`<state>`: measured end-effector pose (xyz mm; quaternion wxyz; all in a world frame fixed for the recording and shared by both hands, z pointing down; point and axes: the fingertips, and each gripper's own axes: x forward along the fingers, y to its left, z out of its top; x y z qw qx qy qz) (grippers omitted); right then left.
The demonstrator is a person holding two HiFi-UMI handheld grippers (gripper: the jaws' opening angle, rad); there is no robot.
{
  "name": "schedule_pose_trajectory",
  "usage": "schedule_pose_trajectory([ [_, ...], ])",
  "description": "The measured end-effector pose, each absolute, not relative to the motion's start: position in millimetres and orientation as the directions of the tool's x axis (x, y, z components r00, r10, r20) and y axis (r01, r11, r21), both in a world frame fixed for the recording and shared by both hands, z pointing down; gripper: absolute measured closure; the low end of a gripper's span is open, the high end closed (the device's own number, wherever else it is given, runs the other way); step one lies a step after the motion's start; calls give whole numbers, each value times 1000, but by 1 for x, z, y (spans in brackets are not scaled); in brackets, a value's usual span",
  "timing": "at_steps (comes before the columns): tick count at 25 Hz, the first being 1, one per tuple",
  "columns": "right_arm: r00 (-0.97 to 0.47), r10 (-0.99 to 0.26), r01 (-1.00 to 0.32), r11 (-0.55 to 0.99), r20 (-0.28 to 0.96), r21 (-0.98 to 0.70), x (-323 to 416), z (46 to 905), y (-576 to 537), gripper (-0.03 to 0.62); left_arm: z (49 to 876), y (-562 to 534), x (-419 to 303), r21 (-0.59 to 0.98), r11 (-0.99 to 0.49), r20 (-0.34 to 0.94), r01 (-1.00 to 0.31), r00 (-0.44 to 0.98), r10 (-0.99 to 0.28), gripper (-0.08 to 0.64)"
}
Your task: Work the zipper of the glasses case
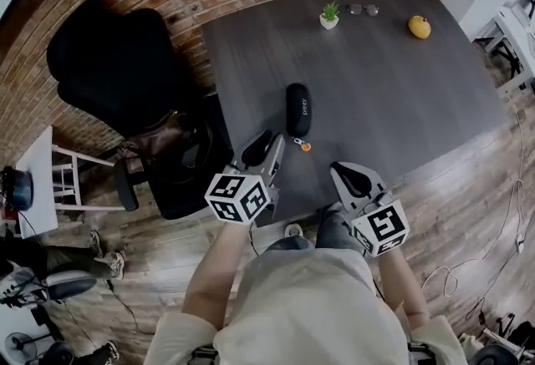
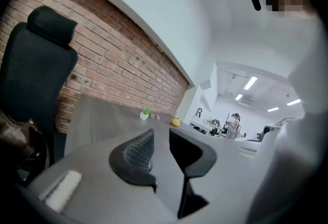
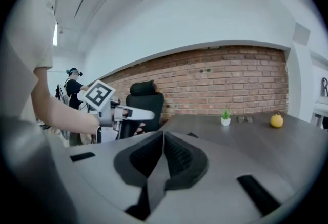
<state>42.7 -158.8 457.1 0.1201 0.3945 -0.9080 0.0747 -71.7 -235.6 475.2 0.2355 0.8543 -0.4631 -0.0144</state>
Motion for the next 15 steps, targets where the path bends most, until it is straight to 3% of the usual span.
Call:
schedule_pose_trajectory([
  [6,-636,-746,-767,639,196,-61,36,433,-140,589,444,-184,-88,321,-477,149,-818,541,-828,546],
  [15,-638,-763,-770,637,104,-47,20,405,-105,589,444,-130,-121,301,-457,164,-837,518,-840,551],
])
